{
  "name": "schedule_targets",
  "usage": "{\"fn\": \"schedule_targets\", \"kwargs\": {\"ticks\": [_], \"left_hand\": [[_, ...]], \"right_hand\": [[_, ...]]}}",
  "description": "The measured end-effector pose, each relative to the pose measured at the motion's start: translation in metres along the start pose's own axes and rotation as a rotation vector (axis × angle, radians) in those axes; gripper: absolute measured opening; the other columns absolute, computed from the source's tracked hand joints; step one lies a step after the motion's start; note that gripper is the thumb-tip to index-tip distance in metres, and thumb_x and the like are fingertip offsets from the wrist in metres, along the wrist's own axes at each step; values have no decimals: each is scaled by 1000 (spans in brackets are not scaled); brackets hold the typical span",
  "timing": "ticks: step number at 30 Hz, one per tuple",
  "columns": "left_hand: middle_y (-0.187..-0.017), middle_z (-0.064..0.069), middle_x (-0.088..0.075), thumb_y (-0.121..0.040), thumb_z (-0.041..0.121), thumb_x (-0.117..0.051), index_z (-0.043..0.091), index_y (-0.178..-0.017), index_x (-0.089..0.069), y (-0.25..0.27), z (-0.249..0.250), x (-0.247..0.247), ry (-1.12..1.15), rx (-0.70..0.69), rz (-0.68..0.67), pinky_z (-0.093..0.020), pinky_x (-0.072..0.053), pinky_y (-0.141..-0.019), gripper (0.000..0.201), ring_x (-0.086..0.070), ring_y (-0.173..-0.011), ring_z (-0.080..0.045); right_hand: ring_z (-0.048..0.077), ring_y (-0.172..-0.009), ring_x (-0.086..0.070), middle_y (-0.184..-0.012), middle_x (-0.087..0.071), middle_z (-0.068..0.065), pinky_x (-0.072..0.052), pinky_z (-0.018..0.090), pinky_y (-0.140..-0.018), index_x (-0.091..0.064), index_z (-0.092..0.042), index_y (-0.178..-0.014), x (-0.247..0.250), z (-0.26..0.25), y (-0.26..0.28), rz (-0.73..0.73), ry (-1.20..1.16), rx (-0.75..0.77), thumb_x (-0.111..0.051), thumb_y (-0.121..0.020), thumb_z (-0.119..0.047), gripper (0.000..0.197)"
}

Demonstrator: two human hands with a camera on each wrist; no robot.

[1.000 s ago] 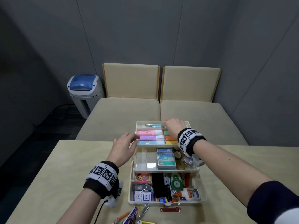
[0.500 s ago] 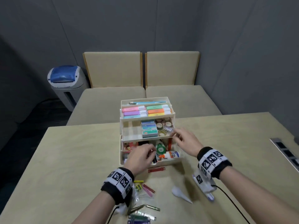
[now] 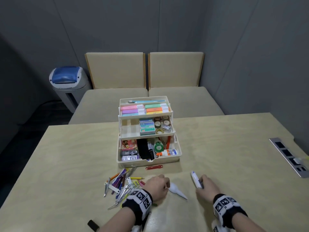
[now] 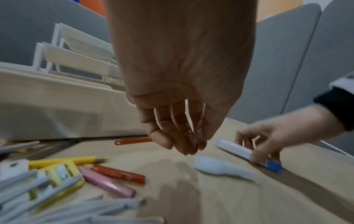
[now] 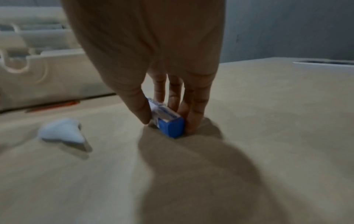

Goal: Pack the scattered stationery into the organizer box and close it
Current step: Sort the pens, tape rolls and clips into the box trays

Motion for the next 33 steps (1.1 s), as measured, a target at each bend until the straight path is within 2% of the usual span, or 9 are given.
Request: {"fn": "schedule_targets", "kwargs": {"ticks": [3,6,8,13,18,22,26,29,33], "left_hand": [[-123,-6,-41,-85,21,-57,21,-124,-45,-6,14,-12,-34,-38,13,-40,-45,-87,41,-45,-112,-24],[-123,-6,-37,-79,25,-66,24,-126,-41,-16,29,-27,-164,-126,-14,-41,-45,-87,53,-39,-111,-25],[-121,-8,-38,-81,23,-65,22,-121,-44,-22,36,-34,-270,-167,-9,-41,-43,-84,46,-38,-110,-28],[-115,-11,-44,-87,19,-61,14,-112,-45,-29,37,-37,-405,-222,42,-43,-41,-80,30,-41,-106,-31],[-121,-13,-44,-90,25,-56,9,-118,-43,-20,18,-26,-324,-158,47,-43,-41,-84,35,-43,-110,-31],[-117,-9,-47,-90,35,-56,11,-114,-44,3,-9,-7,-122,-82,47,-40,-44,-81,36,-53,-101,-29],[-106,0,-51,-87,44,-57,20,-101,-47,30,-41,20,48,-5,107,-31,-45,-77,30,-54,-91,-20],[-91,7,-54,-85,47,-58,25,-87,-44,54,-63,46,151,25,192,-23,-38,-65,26,-48,-79,-12],[-81,12,-53,-83,48,-62,33,-79,-40,76,-92,75,280,81,320,-19,-38,-60,27,-47,-69,-5]], "right_hand": [[26,-89,-61,-101,-60,8,-49,34,-78,-45,-14,-104,6,10,1,6,-213,-49,-57,-86,-18,21],[26,-80,-61,-92,-59,8,-52,33,-61,-49,-14,-108,11,11,7,24,-435,-69,-60,-87,-15,23],[25,-72,-60,-88,-59,9,-50,31,-53,-52,-16,-108,16,8,10,40,-564,-68,-59,-89,-15,21],[27,-64,-63,-81,-61,13,-51,34,-53,-52,-18,-104,38,-11,11,99,-755,-16,-66,-87,-19,22],[24,-48,-61,-72,-56,12,-38,25,-41,-44,-9,-84,53,-50,18,56,-941,56,-65,-89,-15,23],[24,-50,-60,-71,-54,13,-36,26,-41,-48,-6,-87,59,-92,19,-87,-1105,86,-64,-89,-10,16],[21,-53,-60,-75,-56,14,-41,27,-45,-50,-6,-90,66,-130,7,-177,-909,136,-60,-89,-7,11],[19,-48,-61,-70,-62,11,-46,24,-41,-46,-12,-77,70,-149,-12,-69,-563,179,-62,-86,-9,18],[25,-74,-66,-83,-67,9,-55,37,-66,-44,-19,-73,75,-174,-31,67,-195,217,-61,-84,-15,21]]}}
Point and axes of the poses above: each hand's wrist, its own y-axis away from the middle knuckle, its own x-axis out of the back of the hand, z = x × y, the point moved 5 cm from there along -y, towards the middle knuckle
